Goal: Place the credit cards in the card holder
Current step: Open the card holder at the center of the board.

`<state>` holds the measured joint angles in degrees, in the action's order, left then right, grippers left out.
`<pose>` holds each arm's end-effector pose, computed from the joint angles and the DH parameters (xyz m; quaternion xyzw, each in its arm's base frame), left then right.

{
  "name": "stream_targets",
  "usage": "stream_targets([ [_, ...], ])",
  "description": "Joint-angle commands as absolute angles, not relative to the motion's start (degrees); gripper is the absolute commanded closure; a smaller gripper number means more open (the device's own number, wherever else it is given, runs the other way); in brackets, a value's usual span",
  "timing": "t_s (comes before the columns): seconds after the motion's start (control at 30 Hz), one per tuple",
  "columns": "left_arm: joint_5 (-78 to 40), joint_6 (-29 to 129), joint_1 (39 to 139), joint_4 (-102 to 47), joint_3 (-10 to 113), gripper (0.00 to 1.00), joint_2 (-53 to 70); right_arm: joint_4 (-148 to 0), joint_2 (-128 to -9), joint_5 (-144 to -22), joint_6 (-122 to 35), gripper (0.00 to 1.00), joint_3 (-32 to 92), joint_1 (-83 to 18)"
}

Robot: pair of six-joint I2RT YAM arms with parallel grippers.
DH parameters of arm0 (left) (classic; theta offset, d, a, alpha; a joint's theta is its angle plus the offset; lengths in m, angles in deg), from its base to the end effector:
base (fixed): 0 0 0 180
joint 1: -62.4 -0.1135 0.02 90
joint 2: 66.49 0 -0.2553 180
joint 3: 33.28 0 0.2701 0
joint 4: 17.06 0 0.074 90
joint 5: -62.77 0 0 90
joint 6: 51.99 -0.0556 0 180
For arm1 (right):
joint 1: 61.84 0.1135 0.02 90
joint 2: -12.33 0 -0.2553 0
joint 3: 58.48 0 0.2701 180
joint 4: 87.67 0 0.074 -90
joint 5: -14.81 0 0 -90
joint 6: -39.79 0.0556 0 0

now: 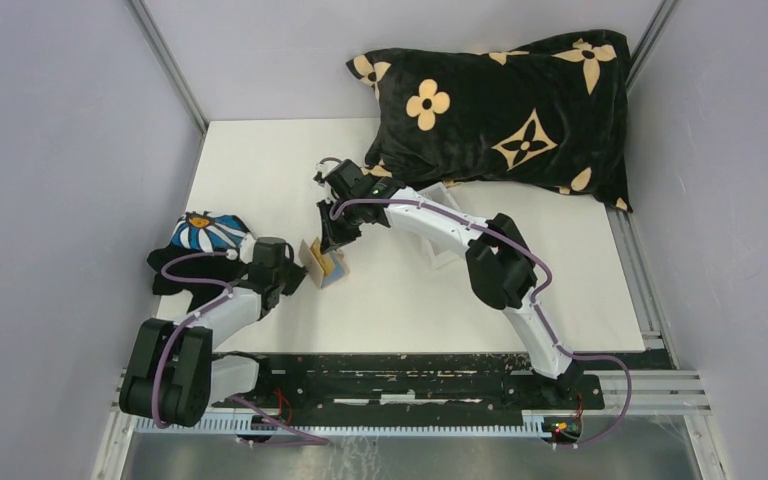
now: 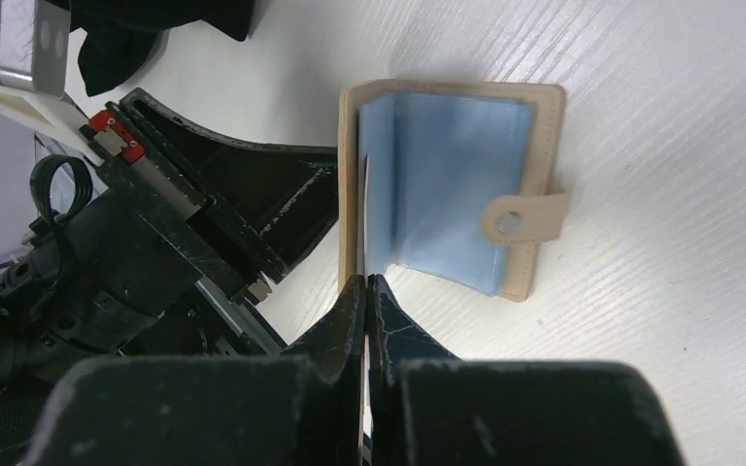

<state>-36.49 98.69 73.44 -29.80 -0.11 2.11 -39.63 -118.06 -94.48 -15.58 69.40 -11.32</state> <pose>0.2303 -0.0358 0.0986 -0.4170 0.8330 -0.1473 0.3325 0.3264 0.4251 0.1985 -0.1843 0.9113 0.3413 0.1383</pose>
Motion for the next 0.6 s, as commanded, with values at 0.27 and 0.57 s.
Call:
stream_targets([
  [0.27,-20.0,93.9,73.1,-24.7,4.4,0.95,17.3,-41.8,-117.6,-94.4,-16.1,0.99,69.7,-10.2],
  [0.57,-9.8,89.1,73.1,-20.6,11.3,0.97,28.7,-42.9,-116.0,-90.3,-17.6,0.99,64.2,-11.2],
])
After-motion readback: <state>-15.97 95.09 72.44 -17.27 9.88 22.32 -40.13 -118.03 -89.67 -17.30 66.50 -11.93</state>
